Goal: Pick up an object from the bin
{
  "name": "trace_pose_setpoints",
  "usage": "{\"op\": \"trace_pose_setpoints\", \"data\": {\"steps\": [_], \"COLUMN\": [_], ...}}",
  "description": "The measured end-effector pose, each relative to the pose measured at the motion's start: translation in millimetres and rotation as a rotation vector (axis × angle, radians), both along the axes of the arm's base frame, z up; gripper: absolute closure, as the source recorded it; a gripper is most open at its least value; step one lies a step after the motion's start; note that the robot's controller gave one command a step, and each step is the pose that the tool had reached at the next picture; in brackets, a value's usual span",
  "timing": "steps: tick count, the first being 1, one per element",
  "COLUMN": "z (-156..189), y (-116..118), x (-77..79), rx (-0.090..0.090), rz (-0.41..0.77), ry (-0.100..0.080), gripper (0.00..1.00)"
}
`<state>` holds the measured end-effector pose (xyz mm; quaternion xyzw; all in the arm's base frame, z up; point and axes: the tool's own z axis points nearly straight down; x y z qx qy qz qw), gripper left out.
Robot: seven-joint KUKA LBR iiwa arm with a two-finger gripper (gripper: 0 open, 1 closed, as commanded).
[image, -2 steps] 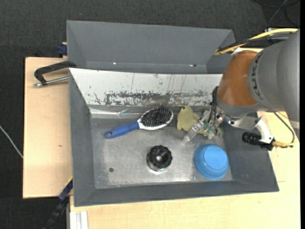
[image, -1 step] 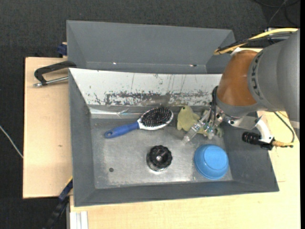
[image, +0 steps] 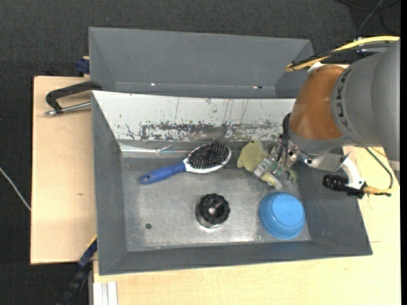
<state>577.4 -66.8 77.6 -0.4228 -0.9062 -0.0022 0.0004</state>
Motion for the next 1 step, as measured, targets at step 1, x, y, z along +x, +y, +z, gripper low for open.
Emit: {"op": "trace_pose_setpoints", "data": {"steps": [1], "z": [44.3], "y": [0.6], "x": [2.2], "rx": [-0.005], "rz": [0.002], "ry": [-0.008], "gripper": [1.0]}}
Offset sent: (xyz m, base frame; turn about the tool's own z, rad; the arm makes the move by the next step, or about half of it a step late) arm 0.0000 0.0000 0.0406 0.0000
